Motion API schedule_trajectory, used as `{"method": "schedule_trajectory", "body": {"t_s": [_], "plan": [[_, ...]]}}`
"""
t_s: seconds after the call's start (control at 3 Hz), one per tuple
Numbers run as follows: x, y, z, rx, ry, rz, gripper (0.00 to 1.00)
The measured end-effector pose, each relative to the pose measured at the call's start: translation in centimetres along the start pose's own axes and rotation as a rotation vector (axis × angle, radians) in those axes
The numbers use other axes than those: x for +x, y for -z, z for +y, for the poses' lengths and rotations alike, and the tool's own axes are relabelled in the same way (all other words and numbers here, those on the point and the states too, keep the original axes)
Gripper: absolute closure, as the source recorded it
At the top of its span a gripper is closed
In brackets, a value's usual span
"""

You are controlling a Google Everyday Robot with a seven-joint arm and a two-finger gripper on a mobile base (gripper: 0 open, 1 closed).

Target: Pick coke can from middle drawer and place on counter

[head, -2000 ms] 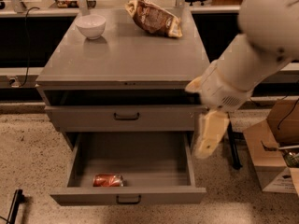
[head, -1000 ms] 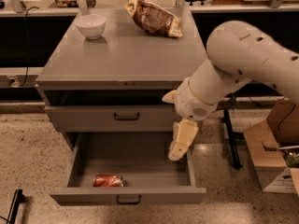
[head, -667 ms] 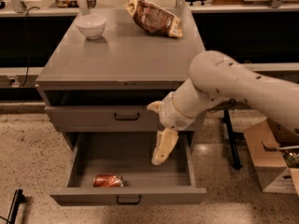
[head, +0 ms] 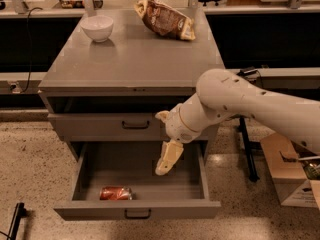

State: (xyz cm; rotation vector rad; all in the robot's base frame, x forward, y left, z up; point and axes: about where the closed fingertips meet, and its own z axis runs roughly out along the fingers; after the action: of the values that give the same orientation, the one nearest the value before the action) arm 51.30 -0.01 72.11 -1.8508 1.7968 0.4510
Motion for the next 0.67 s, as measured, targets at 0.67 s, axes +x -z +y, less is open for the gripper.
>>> {"method": "schedule_trajectory", "body": {"t_s": [0.67], "plan": [[5.1, -12.6, 1.9, -0.010, -0.017, -0.003, 0.40]]}}
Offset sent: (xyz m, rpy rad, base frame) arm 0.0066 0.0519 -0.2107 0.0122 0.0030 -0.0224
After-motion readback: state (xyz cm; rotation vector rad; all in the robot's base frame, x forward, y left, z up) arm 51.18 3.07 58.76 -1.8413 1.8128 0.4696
